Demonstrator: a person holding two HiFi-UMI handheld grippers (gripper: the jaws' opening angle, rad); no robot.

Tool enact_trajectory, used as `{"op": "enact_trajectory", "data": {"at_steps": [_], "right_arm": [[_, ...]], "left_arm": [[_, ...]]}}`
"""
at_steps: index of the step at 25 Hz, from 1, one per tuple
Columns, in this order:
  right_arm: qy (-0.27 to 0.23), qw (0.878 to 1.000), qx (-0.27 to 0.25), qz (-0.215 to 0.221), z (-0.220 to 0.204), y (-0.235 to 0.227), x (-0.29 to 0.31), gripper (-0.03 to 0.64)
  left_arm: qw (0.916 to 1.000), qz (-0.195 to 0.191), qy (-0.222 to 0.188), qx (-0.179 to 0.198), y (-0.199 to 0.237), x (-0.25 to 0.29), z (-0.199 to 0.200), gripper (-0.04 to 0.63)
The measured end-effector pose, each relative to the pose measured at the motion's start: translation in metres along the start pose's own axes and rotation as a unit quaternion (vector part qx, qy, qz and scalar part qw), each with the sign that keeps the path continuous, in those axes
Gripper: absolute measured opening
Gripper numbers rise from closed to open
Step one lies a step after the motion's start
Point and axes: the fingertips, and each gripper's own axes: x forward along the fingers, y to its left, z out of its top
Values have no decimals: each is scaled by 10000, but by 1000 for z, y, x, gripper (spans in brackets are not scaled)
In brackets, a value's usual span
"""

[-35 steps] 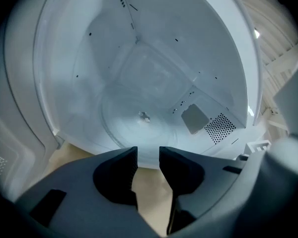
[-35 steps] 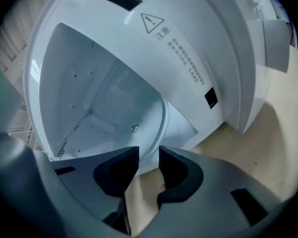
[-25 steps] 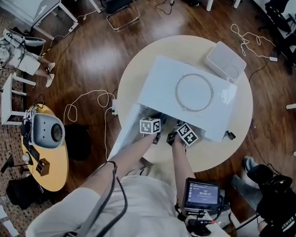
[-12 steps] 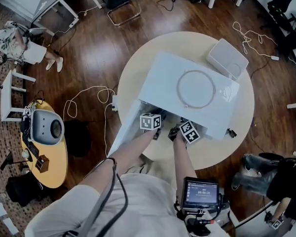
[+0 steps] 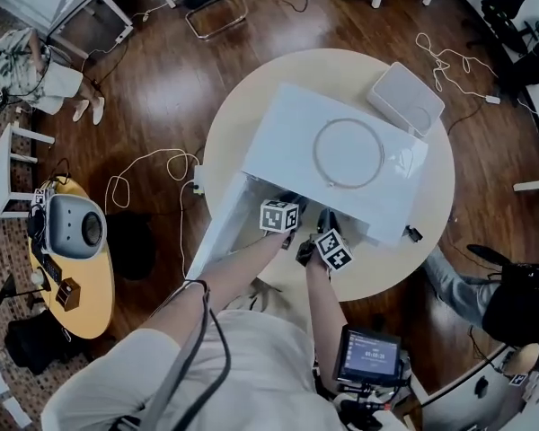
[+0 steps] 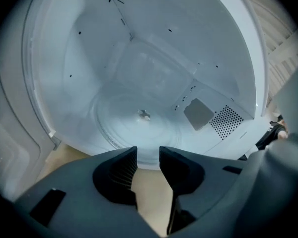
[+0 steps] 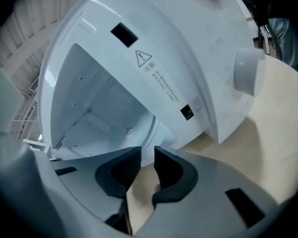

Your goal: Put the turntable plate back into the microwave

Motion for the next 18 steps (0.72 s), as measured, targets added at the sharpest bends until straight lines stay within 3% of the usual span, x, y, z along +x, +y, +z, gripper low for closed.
{"op": "enact_trajectory", "data": {"at_steps": [4,6,11,15,18], "right_arm": [[146,9999,-71,47,-11,-9,-8,84],[161,9998,-108,59,-11,-11,-12,84],[195,9995,-253,46,-4,-14,-22,84],[273,9991,-317,2,-4,-19,-25,84],[301,9987,-399,-6,0,-21,-28,83]], "left_arm": [[9955,903,-280,78,32,-11,6,129],[9931,1114,-315,185,46,-13,9,129],[9944,1012,-306,70,47,-7,14,130],[9957,847,-170,332,36,-4,9,136],[9961,824,-156,261,30,-3,4,137]]}}
